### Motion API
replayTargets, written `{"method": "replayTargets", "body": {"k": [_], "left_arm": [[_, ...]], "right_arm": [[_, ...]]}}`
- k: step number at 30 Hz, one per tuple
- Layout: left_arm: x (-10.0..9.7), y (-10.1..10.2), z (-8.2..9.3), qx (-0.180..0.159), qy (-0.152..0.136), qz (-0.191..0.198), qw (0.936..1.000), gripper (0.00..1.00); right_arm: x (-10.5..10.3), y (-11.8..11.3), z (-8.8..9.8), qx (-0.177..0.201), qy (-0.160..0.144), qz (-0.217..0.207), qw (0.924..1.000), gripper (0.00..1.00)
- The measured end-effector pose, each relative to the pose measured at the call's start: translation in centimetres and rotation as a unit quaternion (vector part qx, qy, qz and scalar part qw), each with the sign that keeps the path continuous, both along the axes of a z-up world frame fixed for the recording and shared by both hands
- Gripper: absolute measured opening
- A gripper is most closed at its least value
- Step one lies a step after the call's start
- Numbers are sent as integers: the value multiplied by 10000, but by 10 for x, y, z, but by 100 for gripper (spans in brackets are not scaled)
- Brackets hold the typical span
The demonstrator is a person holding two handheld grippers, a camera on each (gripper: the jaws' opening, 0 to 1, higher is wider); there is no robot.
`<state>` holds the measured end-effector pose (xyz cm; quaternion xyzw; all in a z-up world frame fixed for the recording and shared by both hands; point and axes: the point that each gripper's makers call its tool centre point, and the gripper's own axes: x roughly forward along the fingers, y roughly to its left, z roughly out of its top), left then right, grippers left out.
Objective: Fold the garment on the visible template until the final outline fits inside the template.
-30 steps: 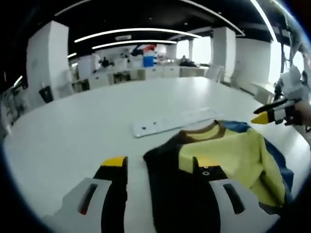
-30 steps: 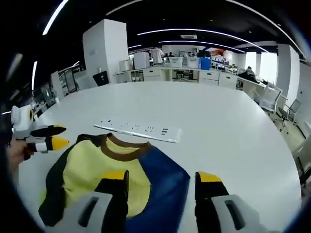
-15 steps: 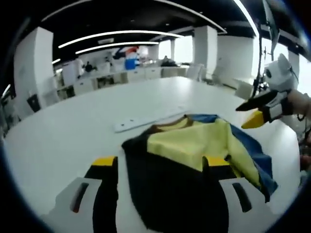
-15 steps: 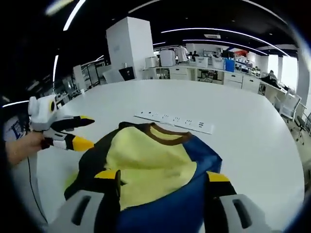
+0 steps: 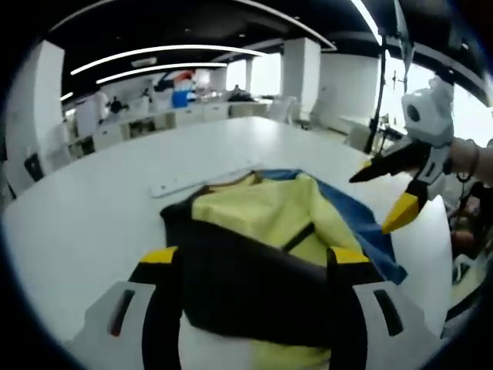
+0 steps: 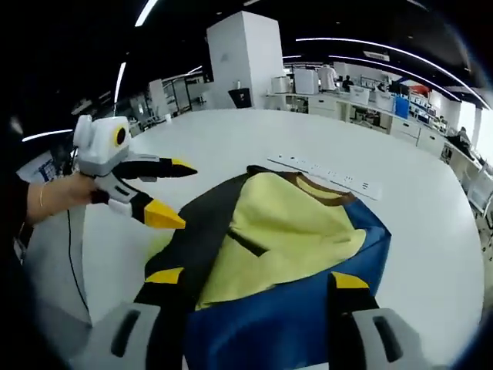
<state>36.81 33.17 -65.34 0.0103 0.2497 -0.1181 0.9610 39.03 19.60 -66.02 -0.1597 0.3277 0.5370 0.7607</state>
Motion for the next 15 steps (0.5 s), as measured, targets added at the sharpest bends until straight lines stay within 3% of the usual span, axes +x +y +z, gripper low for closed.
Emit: {"method": "replayTargets", "body": {"k": [15], "left_arm": [[-36, -35, -22, -98, 255, -227, 9994, 66]], "right_arm": [[-35, -9, -21, -109, 110, 88, 9998, 59]]}}
